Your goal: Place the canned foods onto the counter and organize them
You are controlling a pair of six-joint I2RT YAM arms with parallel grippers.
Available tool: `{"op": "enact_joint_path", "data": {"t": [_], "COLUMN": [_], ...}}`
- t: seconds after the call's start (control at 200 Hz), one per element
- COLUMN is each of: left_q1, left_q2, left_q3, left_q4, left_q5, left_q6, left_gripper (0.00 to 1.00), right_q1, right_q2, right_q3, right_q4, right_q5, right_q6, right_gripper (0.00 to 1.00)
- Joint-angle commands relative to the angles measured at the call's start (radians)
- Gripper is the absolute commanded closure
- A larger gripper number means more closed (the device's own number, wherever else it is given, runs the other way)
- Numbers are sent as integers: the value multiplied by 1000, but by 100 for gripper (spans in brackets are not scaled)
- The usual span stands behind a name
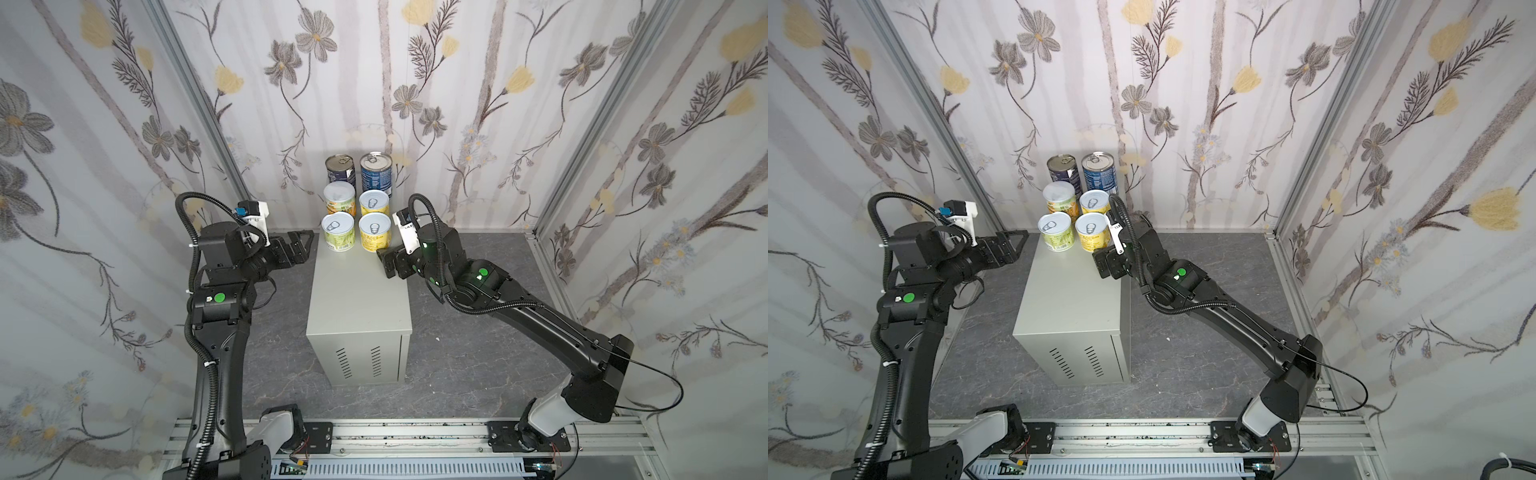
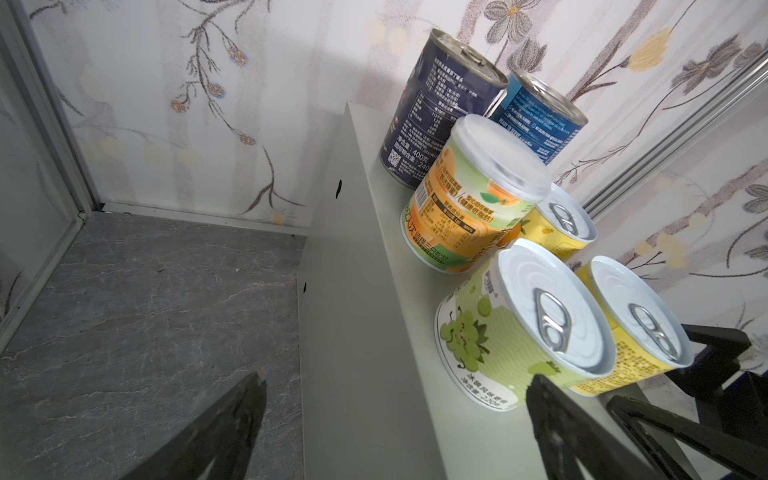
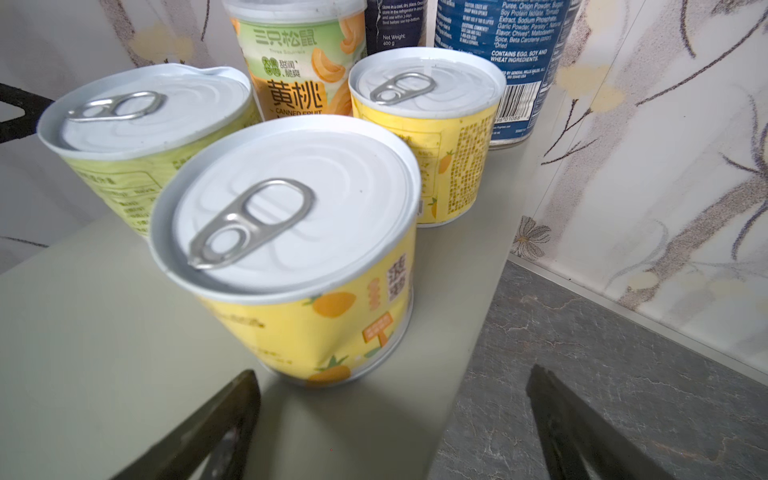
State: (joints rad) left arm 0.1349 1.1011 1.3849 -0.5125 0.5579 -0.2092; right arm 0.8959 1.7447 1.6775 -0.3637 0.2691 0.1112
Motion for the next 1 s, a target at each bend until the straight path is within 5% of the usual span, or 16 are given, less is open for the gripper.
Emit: {"op": "enact_joint_path", "data": {"t": [0.0,0.994], "left_q1": [1,1], "left_q2": [-3,0], "left_q3": [-1,2], "left_q4": [27,30], "left_q5": [11,17], "left_q6": [1,1], "left_gripper": [0,0], "right_q1": [-2,-14], "right_q2": [11,-19], "right_q3": [13,-21], "right_q4": [12,7], "right_q5": [3,-3], "right_q6": [-9,-6], "right_gripper": [0,0]}}
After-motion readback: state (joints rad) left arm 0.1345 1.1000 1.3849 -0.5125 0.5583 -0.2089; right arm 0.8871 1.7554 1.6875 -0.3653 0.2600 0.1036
